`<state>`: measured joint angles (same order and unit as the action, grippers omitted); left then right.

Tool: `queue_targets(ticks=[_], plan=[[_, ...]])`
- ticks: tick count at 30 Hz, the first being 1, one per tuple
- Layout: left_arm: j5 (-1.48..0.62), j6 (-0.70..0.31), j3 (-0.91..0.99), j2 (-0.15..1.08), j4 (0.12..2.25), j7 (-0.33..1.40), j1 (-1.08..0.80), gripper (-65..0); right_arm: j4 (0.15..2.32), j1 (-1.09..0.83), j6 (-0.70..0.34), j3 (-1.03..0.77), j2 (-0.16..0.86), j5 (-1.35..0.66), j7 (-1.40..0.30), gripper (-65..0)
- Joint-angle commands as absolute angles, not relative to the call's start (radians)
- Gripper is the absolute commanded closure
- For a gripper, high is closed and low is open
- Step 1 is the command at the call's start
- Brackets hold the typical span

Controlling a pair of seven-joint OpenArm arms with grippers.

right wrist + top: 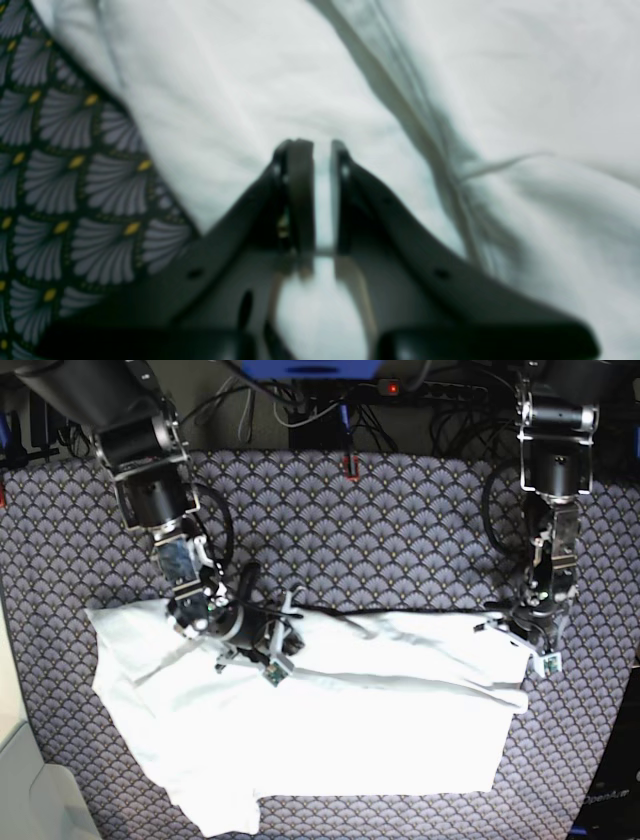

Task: Fold the T-shirt properly
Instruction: 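Move the right gripper inward over the folded shirt's middle, then move the right gripper outward to the corner of the folded edge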

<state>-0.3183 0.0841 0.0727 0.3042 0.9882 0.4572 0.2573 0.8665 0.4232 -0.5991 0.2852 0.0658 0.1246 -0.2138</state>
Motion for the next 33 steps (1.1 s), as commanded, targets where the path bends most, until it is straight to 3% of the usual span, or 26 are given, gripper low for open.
queue_targets(ticks=[1,10,17,19,24,26,33], plan=[[-0.318,0.09,0.074,0.312,0.993,0.483,0.265,-0.4,0.846,0.456,-0.596,0.285,0.081,0.128,-0.202,-4.8],[-0.318,0.091,0.074,0.312,0.992,0.481,0.265,-0.4,0.719,0.547,-0.587,0.285,0.105,0.128,-0.134,-4.8],[-0.318,0.091,0.074,0.314,0.99,0.478,0.265,-0.4,0.719,0.575,-0.452,0.321,0.127,0.128,-0.085,-4.9],[-0.318,0.09,0.073,0.314,0.99,0.478,0.265,-0.4,0.719,0.576,-0.367,0.34,0.127,0.148,-0.042,-4.8],[-0.318,0.09,0.073,0.317,0.992,0.476,0.251,-0.4,0.72,0.564,-0.008,0.34,0.122,0.355,0.137,-4.8],[-0.318,0.09,0.073,0.318,0.992,0.476,0.246,-0.4,0.722,0.552,0.079,0.34,0.122,0.421,0.176,-4.8],[-0.318,0.09,0.074,0.321,0.992,0.475,0.239,-0.4,0.733,0.512,0.005,0.34,0.124,0.446,0.147,-4.8]])
